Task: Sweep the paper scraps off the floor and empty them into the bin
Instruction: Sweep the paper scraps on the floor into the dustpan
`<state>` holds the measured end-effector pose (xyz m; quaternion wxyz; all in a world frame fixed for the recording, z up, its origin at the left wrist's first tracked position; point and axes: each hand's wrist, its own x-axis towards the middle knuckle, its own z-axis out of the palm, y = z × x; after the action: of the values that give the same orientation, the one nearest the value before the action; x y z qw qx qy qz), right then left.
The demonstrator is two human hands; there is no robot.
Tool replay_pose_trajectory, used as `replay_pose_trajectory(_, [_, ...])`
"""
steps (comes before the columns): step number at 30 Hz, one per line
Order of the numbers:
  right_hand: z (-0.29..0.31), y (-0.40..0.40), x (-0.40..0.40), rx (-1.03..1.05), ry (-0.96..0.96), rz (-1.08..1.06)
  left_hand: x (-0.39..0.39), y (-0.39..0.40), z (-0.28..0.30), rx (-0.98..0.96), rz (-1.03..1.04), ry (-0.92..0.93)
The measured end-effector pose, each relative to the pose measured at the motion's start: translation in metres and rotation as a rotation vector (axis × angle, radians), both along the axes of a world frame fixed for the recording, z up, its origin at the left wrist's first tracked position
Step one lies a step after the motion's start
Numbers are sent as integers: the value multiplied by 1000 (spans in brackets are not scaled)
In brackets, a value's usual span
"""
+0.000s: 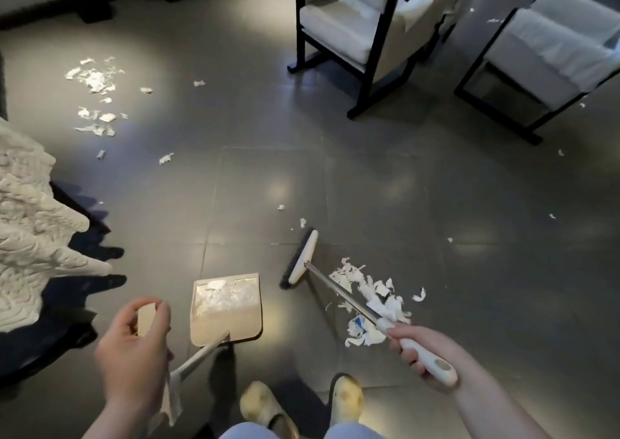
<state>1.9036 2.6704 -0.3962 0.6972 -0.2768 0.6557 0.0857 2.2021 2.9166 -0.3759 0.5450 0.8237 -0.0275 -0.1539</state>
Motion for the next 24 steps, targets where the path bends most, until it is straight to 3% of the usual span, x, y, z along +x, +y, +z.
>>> replay_pose_trajectory(6, [2, -7, -29, -14, 46, -8, -11, -16, 18, -35, 5, 0])
replay_pose_trajectory(15, [27, -65, -38, 56, -101, -6, -44, -46, 27, -85, 135, -110])
replay_pose_trajectory(24, [16, -121, 87, 131, -308, -2, -50, -56, 30, -17, 112, -194])
